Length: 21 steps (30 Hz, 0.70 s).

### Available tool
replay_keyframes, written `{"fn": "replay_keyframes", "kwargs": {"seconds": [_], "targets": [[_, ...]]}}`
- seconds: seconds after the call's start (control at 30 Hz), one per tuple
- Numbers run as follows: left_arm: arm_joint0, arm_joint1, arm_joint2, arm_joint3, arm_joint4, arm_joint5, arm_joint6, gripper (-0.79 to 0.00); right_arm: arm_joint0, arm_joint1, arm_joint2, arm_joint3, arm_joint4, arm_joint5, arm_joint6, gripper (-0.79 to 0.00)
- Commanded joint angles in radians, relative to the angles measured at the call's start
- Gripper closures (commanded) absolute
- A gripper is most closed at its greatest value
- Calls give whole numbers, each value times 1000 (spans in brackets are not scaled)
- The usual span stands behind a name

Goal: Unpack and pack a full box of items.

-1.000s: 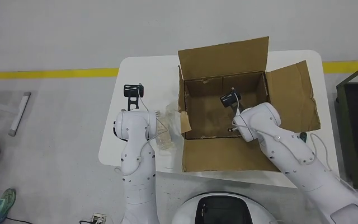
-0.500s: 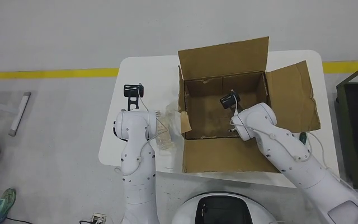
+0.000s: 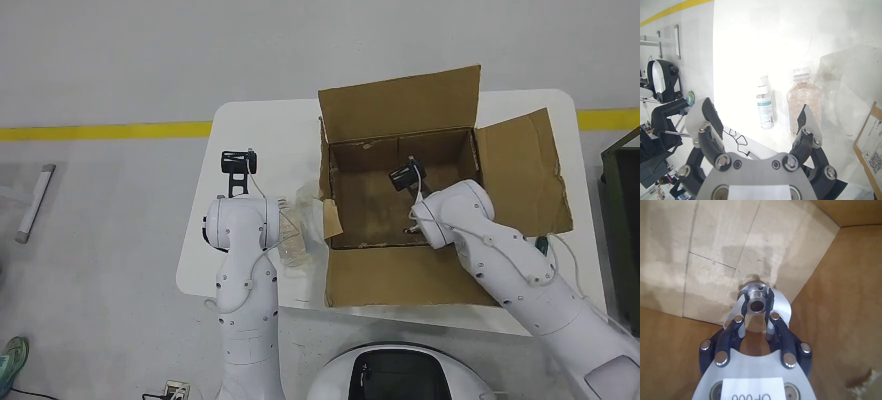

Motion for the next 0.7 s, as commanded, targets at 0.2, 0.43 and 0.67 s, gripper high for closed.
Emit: {"fn": "replay_keyframes", "kwargs": {"seconds": [0.2,0.43,0.67], "targets": [[0,0,0,0,0,0,0,-785,-20,15,98,-220,-4,19,0,0],[0,0,0,0,0,0,0,-785,-119,44,326,-502,23,23,0,0],[0,0,0,0,0,0,0,-785,-256,70,591,-737,77,11,0,0]]}}
